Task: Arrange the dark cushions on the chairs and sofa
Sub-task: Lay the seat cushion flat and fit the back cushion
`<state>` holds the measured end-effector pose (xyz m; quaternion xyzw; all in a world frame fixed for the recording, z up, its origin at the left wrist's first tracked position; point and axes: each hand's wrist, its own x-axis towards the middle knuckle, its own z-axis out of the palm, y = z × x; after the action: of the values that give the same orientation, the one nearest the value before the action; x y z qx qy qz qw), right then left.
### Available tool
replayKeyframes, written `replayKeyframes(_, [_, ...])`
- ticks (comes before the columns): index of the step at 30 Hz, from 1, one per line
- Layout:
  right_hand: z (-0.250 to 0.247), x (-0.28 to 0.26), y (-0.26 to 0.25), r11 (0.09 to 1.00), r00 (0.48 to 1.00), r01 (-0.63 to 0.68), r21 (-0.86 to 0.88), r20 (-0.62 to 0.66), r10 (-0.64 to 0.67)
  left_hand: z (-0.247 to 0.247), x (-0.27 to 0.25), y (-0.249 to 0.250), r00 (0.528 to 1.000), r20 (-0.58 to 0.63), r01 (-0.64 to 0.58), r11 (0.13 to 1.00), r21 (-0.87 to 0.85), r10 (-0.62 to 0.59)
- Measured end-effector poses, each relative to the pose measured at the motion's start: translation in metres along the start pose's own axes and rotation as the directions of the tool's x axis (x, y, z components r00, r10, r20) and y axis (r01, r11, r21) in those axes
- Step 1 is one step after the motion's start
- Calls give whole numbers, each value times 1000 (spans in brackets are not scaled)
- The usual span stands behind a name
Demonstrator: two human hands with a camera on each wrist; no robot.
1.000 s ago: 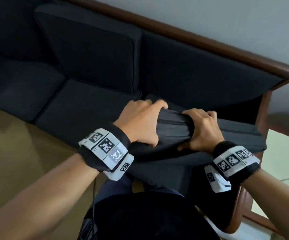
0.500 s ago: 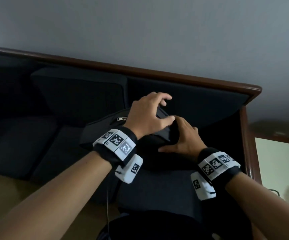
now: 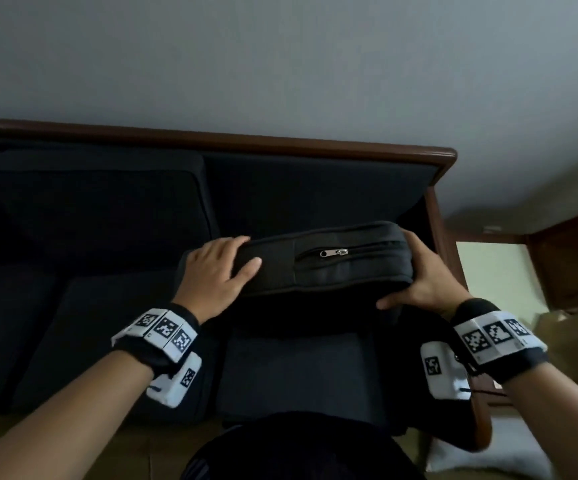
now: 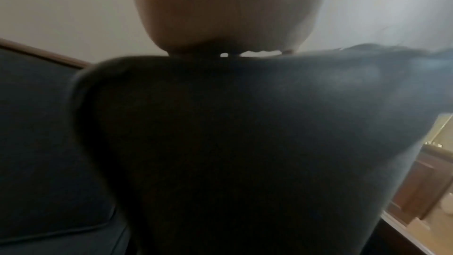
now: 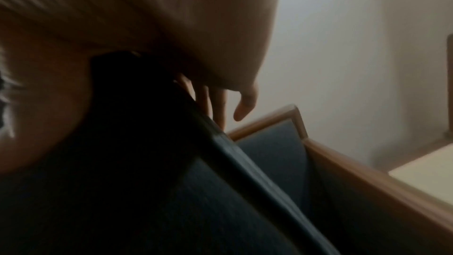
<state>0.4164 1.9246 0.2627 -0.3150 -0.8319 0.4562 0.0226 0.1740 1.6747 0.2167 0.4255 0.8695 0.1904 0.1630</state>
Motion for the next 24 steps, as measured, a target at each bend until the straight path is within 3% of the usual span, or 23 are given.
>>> replayKeyframes(4, [-11, -3, -37, 913, 993, 15, -409, -99, -61, 17, 5, 21, 995, -93, -8, 995, 101, 18])
replayKeyframes(7, [6, 4, -73, 747, 988, 137, -650, 36, -150, 25, 14, 62, 994, -37, -98, 984, 149, 105])
replayKeyframes(10, [32, 18, -77, 694, 972, 167, -700, 233, 2, 31, 21, 105, 940, 76, -339, 935, 109, 332])
replayKeyframes(13, [21, 13, -49, 673, 962, 59, -738, 223, 160, 35, 21, 127, 876, 110, -481, 862, 161, 469])
replayKeyframes(15, [7, 4, -29, 644, 960, 44, -763, 210, 183, 36, 18, 116, 892, 148, -444, 889, 113, 427])
replayKeyframes(17, [2, -5, -16, 628, 962, 58, -776, 212, 173, 35, 7, 96, 888, 74, -455, 890, -9, 454])
replayKeyframes(20, [13, -13, -3, 601, 985, 103, -793, 166, 51, 40, -9, 59, 881, 38, -453, 863, -221, 472])
replayKeyframes(22, [17, -18, 2, 612, 994, 99, -784, 103, -29, 47, -18, 38, 914, 87, -351, 882, -316, 395])
replayKeyframes(24, [18, -24, 5, 624, 996, 92, -776, 75, -54, 59, -27, 25, 954, 166, -171, 907, -385, 251])
